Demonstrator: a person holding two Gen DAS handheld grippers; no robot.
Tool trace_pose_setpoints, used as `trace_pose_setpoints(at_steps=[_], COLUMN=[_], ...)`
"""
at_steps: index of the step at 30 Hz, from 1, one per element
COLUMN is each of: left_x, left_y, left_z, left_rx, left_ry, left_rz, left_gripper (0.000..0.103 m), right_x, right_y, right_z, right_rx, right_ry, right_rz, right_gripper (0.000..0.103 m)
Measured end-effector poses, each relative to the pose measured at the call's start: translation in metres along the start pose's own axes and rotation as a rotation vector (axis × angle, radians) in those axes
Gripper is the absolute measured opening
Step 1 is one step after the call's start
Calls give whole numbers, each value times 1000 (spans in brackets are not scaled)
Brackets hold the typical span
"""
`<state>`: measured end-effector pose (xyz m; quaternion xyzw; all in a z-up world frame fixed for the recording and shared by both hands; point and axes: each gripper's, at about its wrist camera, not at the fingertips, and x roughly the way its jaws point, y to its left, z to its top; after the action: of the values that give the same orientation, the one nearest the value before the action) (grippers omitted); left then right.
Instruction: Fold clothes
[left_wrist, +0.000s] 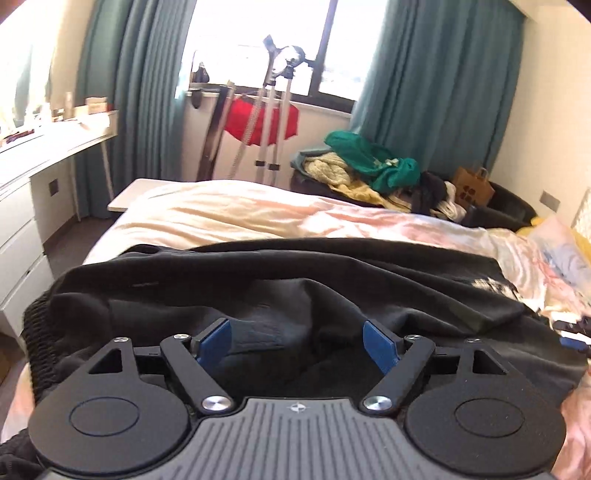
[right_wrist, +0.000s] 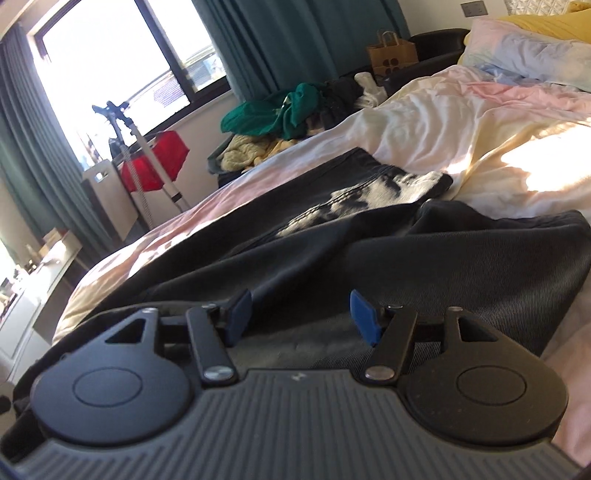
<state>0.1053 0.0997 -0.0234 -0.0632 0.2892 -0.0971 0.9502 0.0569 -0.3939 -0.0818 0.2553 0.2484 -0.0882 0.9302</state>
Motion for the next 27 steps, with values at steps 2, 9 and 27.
trace_pose_setpoints(at_steps=[2, 9, 27], left_x=[-11, -23, 77], left_y=[31, 139, 300], left_z=[7, 27, 17], left_rx=[-92, -299, -508], left_ry=[-42, -64, 209], left_rz=[48, 232, 97], left_gripper=[82, 85, 72], right_x=[-8, 0, 63], right_y=[8, 22, 44], right_z=[-9, -31, -48], right_rx=[-20, -84, -169], right_ry=[14, 63, 106], right_rz=[11, -10, -96], right_gripper=[63, 63, 61])
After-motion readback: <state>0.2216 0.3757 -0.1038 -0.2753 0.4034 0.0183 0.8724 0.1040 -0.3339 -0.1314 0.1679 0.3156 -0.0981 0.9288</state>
